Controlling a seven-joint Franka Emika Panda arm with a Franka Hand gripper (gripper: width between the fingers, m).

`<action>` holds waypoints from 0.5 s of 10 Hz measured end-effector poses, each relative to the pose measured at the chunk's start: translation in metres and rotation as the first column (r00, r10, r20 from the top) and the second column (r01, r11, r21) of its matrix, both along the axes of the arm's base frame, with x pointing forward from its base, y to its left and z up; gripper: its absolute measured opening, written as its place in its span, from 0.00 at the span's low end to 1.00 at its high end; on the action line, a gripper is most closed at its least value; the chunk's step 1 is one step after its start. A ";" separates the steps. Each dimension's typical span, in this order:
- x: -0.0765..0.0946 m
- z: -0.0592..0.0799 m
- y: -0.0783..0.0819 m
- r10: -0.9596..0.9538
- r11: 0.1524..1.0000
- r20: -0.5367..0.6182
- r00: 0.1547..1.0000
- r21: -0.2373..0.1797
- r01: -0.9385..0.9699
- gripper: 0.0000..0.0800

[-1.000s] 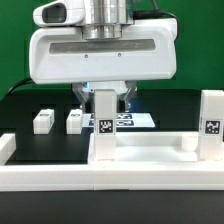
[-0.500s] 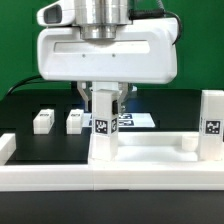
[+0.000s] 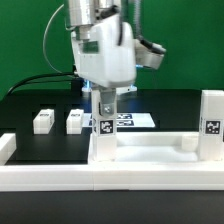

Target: Assemble desk

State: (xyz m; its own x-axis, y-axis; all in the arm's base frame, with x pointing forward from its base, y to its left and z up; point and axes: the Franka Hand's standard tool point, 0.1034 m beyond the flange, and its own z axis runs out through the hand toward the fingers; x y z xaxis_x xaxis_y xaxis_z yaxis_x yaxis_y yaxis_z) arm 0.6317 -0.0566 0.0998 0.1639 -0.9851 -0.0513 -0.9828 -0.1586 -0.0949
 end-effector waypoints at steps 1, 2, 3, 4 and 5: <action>0.000 0.000 -0.002 -0.110 0.994 -0.003 0.994 0.022 0.110 0.36; -0.001 0.000 -0.002 -0.143 0.989 -0.007 0.990 0.025 0.143 0.36; -0.001 0.000 -0.002 -0.224 0.974 -0.014 0.974 0.031 0.225 0.36; 0.000 0.000 -0.002 -0.271 0.962 -0.019 0.962 0.034 0.272 0.36; 0.000 0.000 -0.001 -0.324 0.945 -0.025 0.946 0.039 0.324 0.36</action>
Offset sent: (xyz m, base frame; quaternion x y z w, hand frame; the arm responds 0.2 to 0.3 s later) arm 0.0000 0.0000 0.0000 0.0000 0.0000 0.1938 0.9810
